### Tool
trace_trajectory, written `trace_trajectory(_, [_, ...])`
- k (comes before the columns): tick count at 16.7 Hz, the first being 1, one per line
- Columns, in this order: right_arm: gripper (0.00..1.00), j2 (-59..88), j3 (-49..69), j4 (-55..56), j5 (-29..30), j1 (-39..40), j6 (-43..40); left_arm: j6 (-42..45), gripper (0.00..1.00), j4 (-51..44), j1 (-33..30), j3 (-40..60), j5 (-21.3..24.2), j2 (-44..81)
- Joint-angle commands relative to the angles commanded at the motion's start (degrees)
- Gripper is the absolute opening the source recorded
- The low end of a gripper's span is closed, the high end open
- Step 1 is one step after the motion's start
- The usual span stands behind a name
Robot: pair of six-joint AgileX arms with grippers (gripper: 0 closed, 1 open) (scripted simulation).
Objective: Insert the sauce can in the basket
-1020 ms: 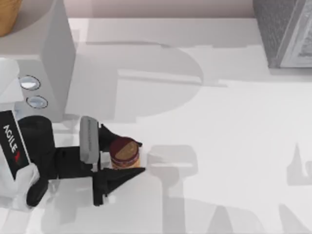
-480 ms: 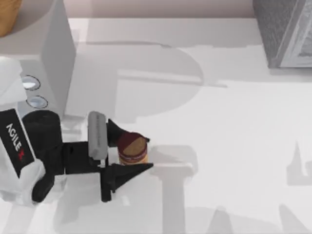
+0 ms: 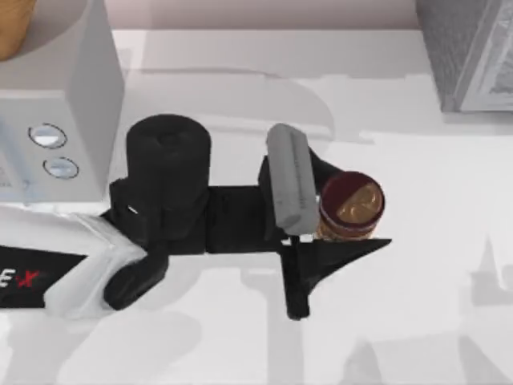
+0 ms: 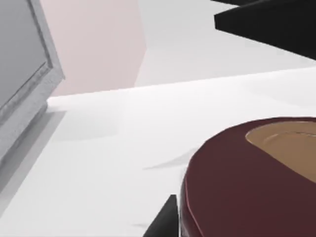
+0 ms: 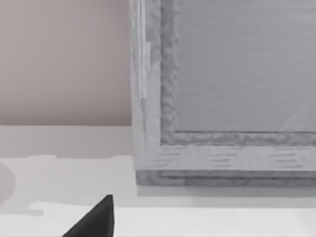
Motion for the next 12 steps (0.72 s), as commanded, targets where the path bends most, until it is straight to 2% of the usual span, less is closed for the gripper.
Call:
trace_trajectory(6, [1.0, 0.0, 0.0, 0.0, 0.0, 0.0, 0.0, -2.7, 0.0, -41.3, -25.5, 4.4, -25.2, -38.8])
trace_trajectory(12, [1.0, 0.0, 0.0, 0.0, 0.0, 0.0, 0.0, -9.0, 0.0, -84.4, -49.8, 7.7, -50.3, -77.2])
